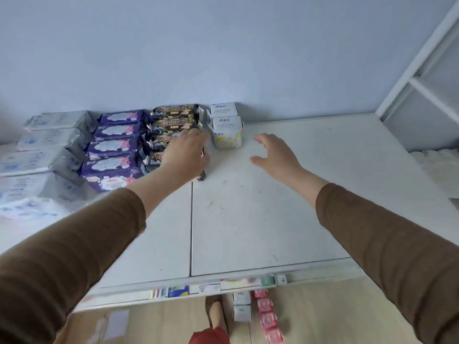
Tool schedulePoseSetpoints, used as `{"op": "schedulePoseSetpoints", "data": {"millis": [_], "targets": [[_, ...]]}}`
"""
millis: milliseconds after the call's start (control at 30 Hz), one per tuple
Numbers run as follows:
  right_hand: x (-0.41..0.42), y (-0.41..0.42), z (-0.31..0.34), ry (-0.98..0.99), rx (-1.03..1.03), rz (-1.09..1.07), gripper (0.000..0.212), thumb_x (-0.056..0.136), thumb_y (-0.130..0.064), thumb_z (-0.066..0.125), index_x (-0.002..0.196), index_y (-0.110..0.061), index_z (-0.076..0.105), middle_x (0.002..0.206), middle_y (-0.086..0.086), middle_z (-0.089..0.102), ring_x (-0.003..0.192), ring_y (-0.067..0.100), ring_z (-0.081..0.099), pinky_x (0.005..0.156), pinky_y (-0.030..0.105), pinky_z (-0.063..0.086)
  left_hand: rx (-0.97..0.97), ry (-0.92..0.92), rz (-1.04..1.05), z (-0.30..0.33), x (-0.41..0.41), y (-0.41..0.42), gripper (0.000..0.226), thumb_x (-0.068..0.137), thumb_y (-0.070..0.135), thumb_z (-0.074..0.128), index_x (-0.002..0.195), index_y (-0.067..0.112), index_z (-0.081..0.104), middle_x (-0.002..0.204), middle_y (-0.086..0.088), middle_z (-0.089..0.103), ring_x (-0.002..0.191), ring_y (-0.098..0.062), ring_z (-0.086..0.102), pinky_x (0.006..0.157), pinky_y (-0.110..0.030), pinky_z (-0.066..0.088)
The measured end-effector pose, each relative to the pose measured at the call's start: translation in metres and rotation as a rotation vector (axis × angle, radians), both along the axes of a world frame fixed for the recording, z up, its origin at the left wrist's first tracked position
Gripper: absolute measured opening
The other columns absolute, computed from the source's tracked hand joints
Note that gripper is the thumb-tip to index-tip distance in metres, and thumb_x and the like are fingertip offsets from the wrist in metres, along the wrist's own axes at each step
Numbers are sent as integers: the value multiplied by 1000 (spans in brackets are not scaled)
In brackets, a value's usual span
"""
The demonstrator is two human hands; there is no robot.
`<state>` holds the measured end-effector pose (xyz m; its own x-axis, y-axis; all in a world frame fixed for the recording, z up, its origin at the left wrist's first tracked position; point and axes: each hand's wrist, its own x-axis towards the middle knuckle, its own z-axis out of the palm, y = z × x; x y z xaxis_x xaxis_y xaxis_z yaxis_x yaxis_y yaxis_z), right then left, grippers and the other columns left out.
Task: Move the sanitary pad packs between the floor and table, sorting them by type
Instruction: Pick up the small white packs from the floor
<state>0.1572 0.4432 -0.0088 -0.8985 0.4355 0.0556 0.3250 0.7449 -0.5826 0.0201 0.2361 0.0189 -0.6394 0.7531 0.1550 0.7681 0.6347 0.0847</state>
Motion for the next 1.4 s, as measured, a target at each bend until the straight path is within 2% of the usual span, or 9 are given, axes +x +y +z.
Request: {"op": "schedulePoseSetpoints", "data": {"millis": [267, 400, 567, 667, 767, 900, 1100, 1233, 1400], "targets": [[150, -55, 5, -58, 74, 111, 46, 92, -34, 61, 136, -26, 49, 139, -6, 48, 129, 16, 40, 98, 37, 43, 43, -149, 32, -30, 153, -64, 44, 91, 33, 60, 133, 19, 54, 128, 0, 56, 121, -25, 47, 93, -40, 45], [210, -85, -9, -49, 71, 130, 45, 93, -34, 61, 135, -27, 49, 139, -10, 48, 128, 12, 38, 92, 33, 43, 94, -157, -17, -44, 211, -97, 42, 91, 33, 61, 131, 22, 56, 125, 4, 58, 114, -21, 50, 86, -36, 47], [272, -129, -42, 32, 79, 94, 35, 92, -29, 62, 127, -24, 58, 124, -10, 54, 118, 12, 43, 83, 25, 36, 151, -219, -85, -78, 269, -137, 33, 90, 27, 62, 123, 23, 59, 112, 5, 59, 105, -20, 51, 73, -35, 48], [303, -157, -74, 40, 58, 61, 30, 91, -27, 65, 120, -21, 62, 116, -7, 59, 112, 17, 49, 87, 29, 39, 165, -269, -109, -113, 299, -167, 29, 90, 26, 62, 119, 23, 60, 109, 6, 60, 104, -20, 53, 66, -31, 42], [332, -182, -122, -44, 6, 39, 30, 91, -25, 66, 120, -20, 61, 118, -4, 59, 114, 18, 50, 92, 34, 43, 118, -333, -111, -160, 325, -197, 28, 89, 24, 64, 117, 22, 62, 109, 5, 61, 99, -21, 56, 67, -29, 38], [365, -207, -202, -186, -96, -8, 32, 90, -25, 66, 122, -22, 59, 118, -7, 56, 116, 14, 48, 89, 34, 45, -17, -509, -40, -241, 353, -226, 31, 91, 28, 61, 121, 24, 58, 119, 6, 57, 111, -20, 53, 77, -38, 50], [390, -220, -344, -360, -236, -59, 43, 87, -22, 68, 127, -20, 55, 123, -1, 54, 114, 21, 53, 92, 39, 46, -154, -698, 21, -377, 381, -232, 41, 90, 26, 65, 129, 18, 57, 124, 0, 57, 113, -23, 55, 94, -32, 41], [396, -221, -450, -420, -358, -105, 51, 85, -22, 69, 131, -25, 48, 126, -3, 53, 109, 21, 57, 91, 40, 49, -211, -767, 81, -475, 389, -222, 50, 90, 28, 65, 137, 20, 50, 131, -1, 53, 117, -23, 53, 94, -31, 41], [384, -213, -581, -449, -397, -106, 62, 83, -19, 70, 138, -19, 41, 129, 4, 51, 115, 26, 55, 97, 43, 46, -249, -784, 155, -597, 383, -200, 56, 92, 28, 63, 143, 18, 42, 138, -5, 47, 125, -25, 48, 98, -33, 39]]}}
